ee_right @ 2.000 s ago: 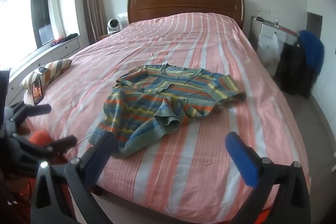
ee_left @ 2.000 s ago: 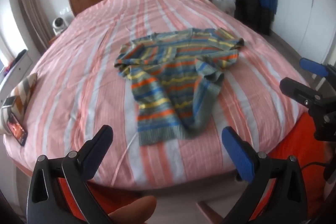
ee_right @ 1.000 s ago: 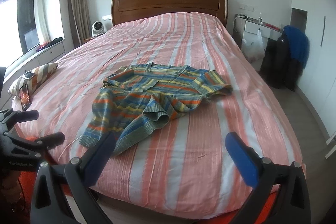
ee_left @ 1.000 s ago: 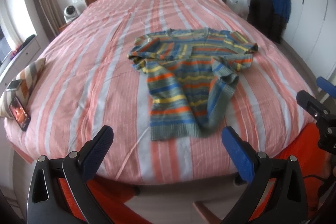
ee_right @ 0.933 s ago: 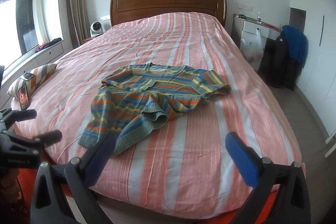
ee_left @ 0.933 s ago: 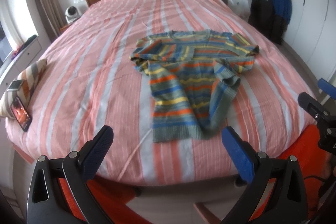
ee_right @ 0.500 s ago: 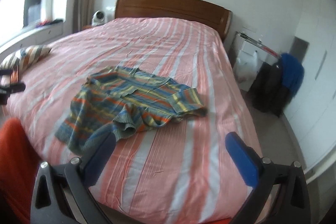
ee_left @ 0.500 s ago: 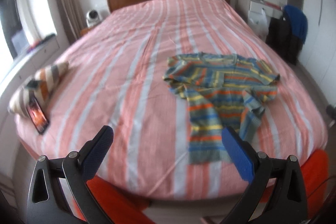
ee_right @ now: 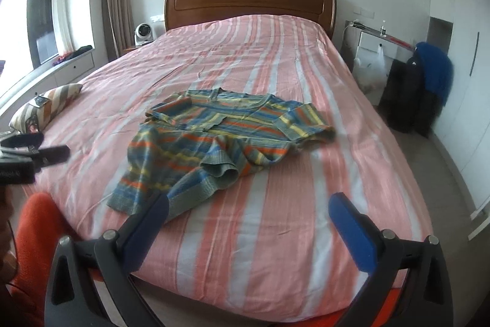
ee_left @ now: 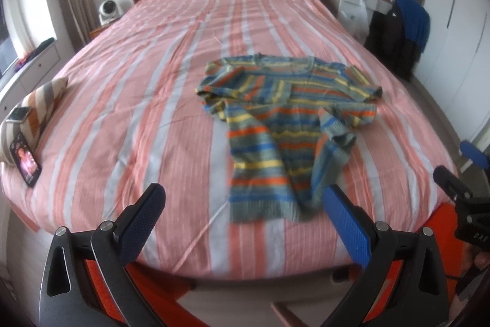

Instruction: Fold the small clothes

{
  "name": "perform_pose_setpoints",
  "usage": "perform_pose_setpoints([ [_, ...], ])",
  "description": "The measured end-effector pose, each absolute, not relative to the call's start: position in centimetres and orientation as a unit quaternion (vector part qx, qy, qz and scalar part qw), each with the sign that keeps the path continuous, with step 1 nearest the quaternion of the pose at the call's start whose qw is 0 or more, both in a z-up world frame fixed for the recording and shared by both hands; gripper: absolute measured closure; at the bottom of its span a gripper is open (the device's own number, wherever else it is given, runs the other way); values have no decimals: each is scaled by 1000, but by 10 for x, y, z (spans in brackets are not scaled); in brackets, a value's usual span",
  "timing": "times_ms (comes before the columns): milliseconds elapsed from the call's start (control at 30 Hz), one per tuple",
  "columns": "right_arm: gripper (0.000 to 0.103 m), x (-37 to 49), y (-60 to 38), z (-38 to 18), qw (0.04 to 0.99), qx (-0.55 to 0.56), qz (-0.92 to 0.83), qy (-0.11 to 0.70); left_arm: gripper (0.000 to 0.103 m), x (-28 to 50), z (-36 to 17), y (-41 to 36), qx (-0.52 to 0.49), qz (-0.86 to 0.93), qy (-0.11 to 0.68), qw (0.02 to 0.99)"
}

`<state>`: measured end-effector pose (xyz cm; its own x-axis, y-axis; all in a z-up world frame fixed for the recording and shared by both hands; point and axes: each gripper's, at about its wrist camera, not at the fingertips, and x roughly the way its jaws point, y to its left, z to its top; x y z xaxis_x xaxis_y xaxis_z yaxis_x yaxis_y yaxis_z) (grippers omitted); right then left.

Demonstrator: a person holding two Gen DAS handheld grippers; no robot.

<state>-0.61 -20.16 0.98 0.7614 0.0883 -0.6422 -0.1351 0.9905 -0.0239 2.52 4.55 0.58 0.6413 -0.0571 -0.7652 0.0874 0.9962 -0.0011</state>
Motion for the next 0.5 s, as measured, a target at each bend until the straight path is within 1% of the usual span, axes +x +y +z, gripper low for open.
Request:
perform_pose_setpoints([
  [133, 0, -5, -198, 7, 938, -40, 57, 341, 0, 22, 1, 38, 31, -46, 424, 904],
  [500, 0, -3, -195, 5, 935, -35, 62, 347, 0, 24, -7, 41, 24, -41, 436, 899],
])
